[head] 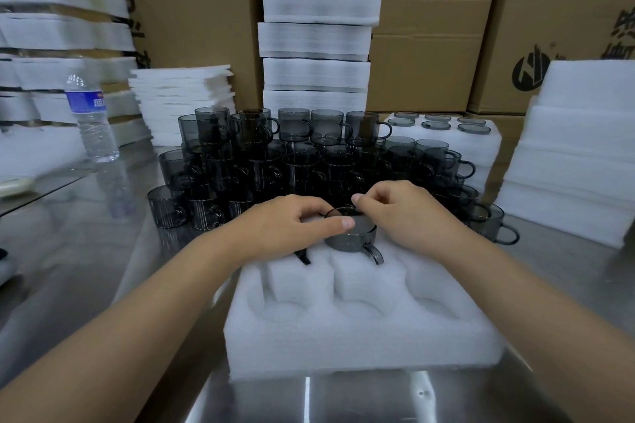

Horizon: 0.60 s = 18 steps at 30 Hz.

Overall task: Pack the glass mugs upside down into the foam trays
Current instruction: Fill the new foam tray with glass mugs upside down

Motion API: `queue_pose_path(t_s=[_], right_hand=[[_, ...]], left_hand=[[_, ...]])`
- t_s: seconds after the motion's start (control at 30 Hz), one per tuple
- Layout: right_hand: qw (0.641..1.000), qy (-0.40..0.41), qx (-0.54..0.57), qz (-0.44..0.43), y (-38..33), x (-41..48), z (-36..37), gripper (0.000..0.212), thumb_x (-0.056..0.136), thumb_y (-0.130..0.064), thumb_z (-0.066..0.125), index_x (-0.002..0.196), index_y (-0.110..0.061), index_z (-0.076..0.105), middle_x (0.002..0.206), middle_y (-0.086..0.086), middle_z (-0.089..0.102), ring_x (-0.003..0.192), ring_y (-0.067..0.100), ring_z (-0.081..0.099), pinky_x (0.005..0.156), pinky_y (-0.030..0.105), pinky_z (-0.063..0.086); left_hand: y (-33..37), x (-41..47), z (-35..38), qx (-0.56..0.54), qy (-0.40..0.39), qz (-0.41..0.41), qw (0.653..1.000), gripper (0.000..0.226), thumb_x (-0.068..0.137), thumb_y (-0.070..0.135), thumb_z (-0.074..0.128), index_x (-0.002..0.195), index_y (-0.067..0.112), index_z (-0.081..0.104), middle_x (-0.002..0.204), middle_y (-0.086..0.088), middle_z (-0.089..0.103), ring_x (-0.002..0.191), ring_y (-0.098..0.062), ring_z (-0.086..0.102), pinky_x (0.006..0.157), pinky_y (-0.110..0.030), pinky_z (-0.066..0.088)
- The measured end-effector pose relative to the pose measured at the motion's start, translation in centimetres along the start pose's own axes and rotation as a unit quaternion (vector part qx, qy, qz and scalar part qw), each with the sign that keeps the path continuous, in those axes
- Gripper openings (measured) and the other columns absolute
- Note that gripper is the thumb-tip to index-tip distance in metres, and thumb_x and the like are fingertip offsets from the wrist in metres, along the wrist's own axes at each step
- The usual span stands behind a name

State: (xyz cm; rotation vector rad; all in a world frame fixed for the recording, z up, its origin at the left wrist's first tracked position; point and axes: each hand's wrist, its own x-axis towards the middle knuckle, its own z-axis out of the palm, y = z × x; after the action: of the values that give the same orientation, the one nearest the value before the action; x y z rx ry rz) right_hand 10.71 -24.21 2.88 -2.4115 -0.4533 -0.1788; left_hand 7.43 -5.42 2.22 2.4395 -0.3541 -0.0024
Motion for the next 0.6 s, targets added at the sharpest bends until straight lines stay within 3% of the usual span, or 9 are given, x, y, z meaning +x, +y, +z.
queue_pose_path(t_s=[0.1, 0.27, 0.6], right_hand=[[0.999, -0.009, -0.033, -0.003, 0.01, -0.10, 0.10, 0.036, 0.095, -0.045, 0.049, 0.067, -0.023, 0.057, 0.056, -0.009, 0.052, 0.049, 0.004, 0.044, 0.044, 0.020, 0.029], [0.997, -0.029, -0.064, -0.014, -0.18, -0.21, 0.29, 0.042, 0.097, -0.039, 0.043, 0.070, -0.009, 0.056, 0.058, 0.000, 0.050, 0.055, 0.015, 0.044, 0.050, 0.030, 0.031], [0.993, -0.064, -0.089, -0.033, -0.02, -0.08, 0.34, 0.030, 0.097, -0.042, 0.045, 0.085, -0.020, 0.061, 0.067, -0.004, 0.057, 0.062, 0.014, 0.051, 0.057, 0.030, 0.038]], left_hand=[[0.15, -0.13, -0.16, 0.011, -0.009, -0.003, 1.000, 0.060, 0.057, 0.084, 0.042, 0.100, 0.048, 0.063, 0.092, 0.024, 0.068, 0.087, 0.003, 0.062, 0.087, -0.031, 0.051], [0.11, -0.14, -0.34, -0.005, -0.016, 0.003, 1.000, 0.043, 0.067, 0.069, 0.060, 0.104, 0.047, 0.064, 0.096, 0.029, 0.066, 0.088, 0.007, 0.062, 0.088, -0.028, 0.051], [-0.10, 0.07, -0.33, -0.020, -0.023, 0.005, 1.000, 0.035, 0.074, 0.058, 0.069, 0.106, 0.045, 0.064, 0.100, 0.027, 0.067, 0.092, 0.006, 0.062, 0.091, -0.030, 0.051]])
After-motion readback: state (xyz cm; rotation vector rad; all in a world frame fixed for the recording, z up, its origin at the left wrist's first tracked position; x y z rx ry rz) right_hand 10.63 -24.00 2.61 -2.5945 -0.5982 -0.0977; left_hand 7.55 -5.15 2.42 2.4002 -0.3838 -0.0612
